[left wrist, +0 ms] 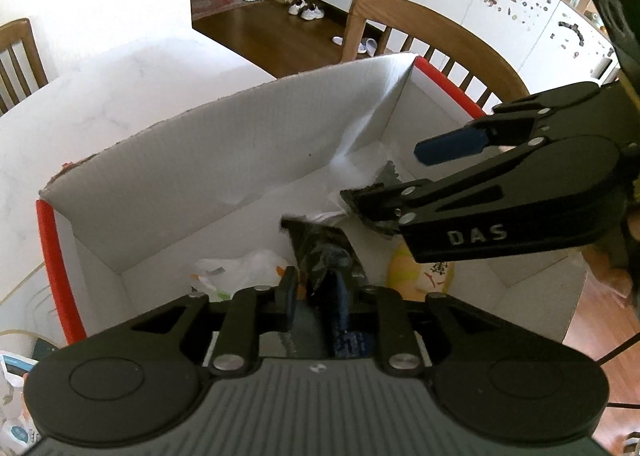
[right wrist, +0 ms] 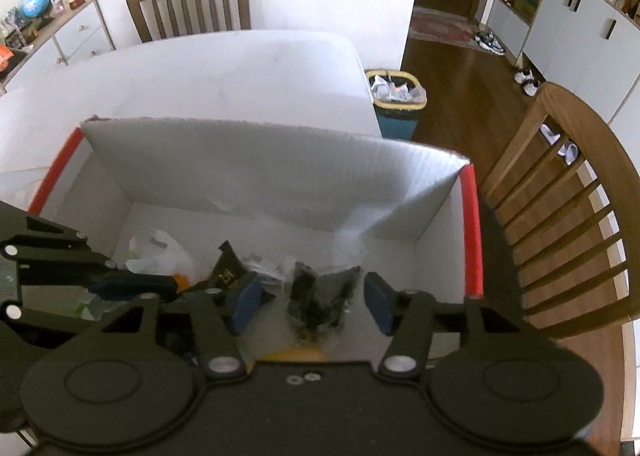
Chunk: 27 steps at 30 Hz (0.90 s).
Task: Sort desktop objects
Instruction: 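Lower both packets into the red box and open both grippers, then lift both grippers out of the red box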
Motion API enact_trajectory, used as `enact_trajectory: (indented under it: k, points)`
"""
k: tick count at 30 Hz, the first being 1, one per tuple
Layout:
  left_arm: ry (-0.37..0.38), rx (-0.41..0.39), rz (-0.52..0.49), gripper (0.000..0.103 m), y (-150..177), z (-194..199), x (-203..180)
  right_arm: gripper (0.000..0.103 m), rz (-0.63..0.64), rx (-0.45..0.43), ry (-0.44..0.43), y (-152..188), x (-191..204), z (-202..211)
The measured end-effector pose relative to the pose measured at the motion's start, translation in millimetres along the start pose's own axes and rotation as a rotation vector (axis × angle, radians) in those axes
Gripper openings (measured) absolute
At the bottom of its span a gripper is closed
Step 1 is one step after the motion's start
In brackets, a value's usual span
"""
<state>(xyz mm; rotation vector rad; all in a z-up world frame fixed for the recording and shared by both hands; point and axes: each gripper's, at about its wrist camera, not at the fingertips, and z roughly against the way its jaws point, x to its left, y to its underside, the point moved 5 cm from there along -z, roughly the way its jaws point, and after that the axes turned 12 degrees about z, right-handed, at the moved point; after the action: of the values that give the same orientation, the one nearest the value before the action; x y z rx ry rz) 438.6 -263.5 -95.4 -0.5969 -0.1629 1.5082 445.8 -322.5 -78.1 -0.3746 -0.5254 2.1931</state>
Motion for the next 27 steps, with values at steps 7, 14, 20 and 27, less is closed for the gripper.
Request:
enact_trajectory:
  k: [7, 14, 20, 27]
  points:
    - [0.002, -0.016, 0.004, 0.06, 3.3, 5.6, 2.2, 0.067, -0.011, -0.028, -0.012, -0.8, -3.1, 11.6]
    - [0.005, -0.036, 0.004, 0.067, 4.2, 13.1, 1.7, 0.078, -0.013, -0.049, -0.018, 3.1, -3.5, 17.7]
    - [0.012, -0.048, 0.009, 0.081, 7.1, 18.7, 2.1, 0.09, 0.001, -0.092, -0.016, 6.0, 0.8, 29.3]
    - [0.014, -0.084, 0.006, 0.103, 10.4, 28.9, 1.1, 0.094, 0.011, -0.142, 0.008, 6.7, 4.8, 46.2]
